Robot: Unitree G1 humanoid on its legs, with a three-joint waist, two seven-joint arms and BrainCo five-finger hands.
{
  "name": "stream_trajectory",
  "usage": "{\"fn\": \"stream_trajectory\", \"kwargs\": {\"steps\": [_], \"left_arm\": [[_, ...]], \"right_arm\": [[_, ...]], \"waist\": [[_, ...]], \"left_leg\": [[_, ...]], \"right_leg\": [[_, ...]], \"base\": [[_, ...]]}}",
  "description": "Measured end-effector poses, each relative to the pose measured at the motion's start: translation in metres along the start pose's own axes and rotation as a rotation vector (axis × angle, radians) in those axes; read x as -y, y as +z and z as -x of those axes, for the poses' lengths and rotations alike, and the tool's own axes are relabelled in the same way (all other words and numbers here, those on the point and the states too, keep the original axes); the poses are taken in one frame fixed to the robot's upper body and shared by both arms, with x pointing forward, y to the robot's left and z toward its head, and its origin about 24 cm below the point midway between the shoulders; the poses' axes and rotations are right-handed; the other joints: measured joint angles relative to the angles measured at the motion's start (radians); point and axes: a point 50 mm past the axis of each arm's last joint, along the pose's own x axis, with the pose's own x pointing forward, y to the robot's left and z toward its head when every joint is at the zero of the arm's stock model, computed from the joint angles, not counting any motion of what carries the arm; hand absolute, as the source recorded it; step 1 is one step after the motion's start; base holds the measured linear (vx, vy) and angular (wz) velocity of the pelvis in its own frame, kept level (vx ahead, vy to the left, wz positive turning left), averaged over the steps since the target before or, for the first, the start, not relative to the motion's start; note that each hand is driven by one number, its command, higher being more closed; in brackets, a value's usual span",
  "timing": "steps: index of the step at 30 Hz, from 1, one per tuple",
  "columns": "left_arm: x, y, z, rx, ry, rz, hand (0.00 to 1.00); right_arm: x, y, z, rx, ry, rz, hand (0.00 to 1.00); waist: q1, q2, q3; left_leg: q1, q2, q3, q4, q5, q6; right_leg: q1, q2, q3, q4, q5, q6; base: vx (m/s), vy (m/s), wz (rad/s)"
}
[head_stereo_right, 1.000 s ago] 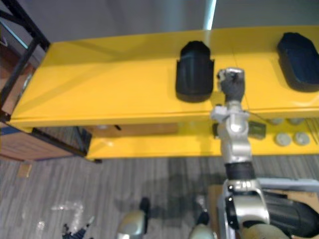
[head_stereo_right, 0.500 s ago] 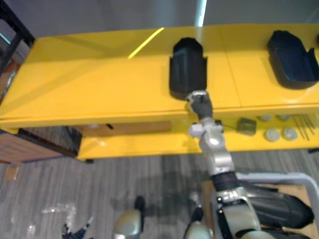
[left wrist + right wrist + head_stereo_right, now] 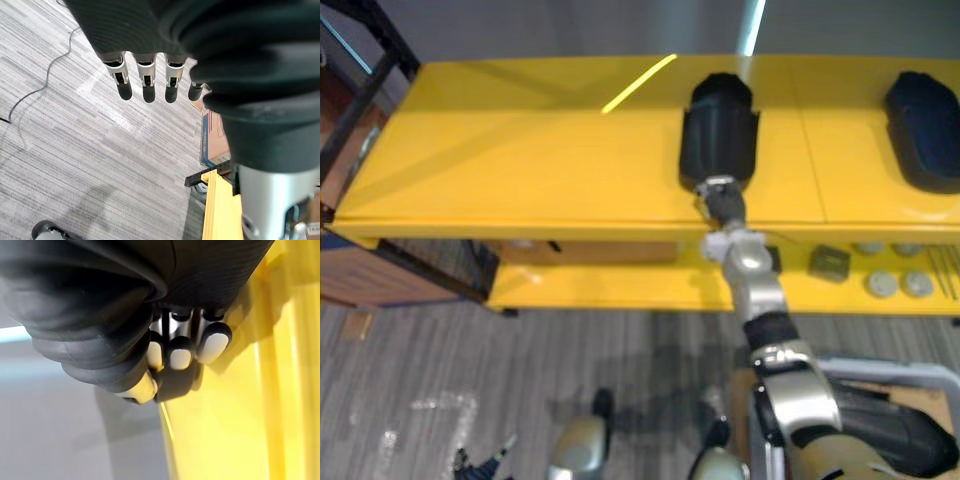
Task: Walk over and take plastic housings, then place them on the shelf
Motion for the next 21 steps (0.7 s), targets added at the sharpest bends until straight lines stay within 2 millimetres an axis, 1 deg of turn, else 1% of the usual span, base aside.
{"fn": "stream_trajectory", "kwargs": {"steps": [5, 8, 11, 14, 18, 19, 21], "left_arm": [[0.0, 0.0, 0.0, -0.001, -0.001, -0.001, 0.0], [0.001, 0.0, 0.0, -0.002, -0.004, -0.002, 0.0], [0.006, 0.0, 0.002, 0.002, -0.029, -0.013, 0.0], [0.009, 0.002, 0.002, 0.007, -0.038, -0.009, 0.0], [0.012, 0.004, 0.001, 0.013, -0.05, -0.006, 0.0], [0.012, 0.004, 0.001, 0.013, -0.051, -0.006, 0.0], [0.012, 0.004, 0.001, 0.013, -0.056, -0.006, 0.0]], "right_arm": [[0.007, 0.005, -0.004, 0.007, -0.019, 0.017, 1.0], [0.006, 0.012, -0.008, 0.023, -0.018, 0.026, 1.0], [0.006, 0.021, -0.013, 0.039, -0.037, 0.062, 1.0], [0.009, 0.027, -0.016, 0.054, -0.054, 0.066, 1.0], [0.015, 0.027, -0.016, 0.057, -0.078, 0.092, 1.0], [0.015, 0.028, -0.016, 0.061, -0.077, 0.103, 0.0], [0.014, 0.028, -0.016, 0.066, -0.063, 0.107, 0.0]], "waist": [[0.002, 0.02, 0.011], [0.004, 0.028, 0.014], [0.004, 0.038, 0.02], [0.011, 0.041, 0.021], [0.022, 0.041, 0.021], [0.022, 0.041, 0.021], [0.022, 0.041, 0.021]], "left_leg": [[0.001, 0.0, -0.007, 0.005, 0.001, 0.001], [0.001, 0.0, -0.008, 0.002, 0.003, 0.001], [0.001, -0.002, -0.008, 0.0, 0.007, 0.002], [0.001, -0.002, -0.008, -0.008, 0.011, 0.001], [0.002, -0.001, -0.008, -0.012, 0.013, 0.001], [0.002, -0.001, -0.008, -0.013, 0.013, 0.001], [0.005, 0.0, -0.007, -0.017, 0.014, 0.0]], "right_leg": [[0.002, -0.002, -0.008, 0.014, -0.006, 0.001], [0.0, -0.002, -0.011, 0.017, -0.007, 0.0], [-0.002, -0.005, -0.012, 0.021, -0.007, 0.001], [-0.01, -0.007, -0.011, 0.028, -0.011, -0.001], [-0.011, -0.007, -0.011, 0.03, -0.014, -0.002], [-0.012, -0.006, -0.011, 0.03, -0.014, -0.002], [-0.012, -0.006, -0.011, 0.029, -0.014, -0.002]], "base": [[-0.04, 0.0, 0.03], [0.0, 0.0, 0.0], [0.0, 0.0, 0.0], [0.0, 0.0, 0.0], [0.0, 0.0, 0.0], [0.0, 0.0, 0.0], [0.0, 0.0, 0.0]]}}
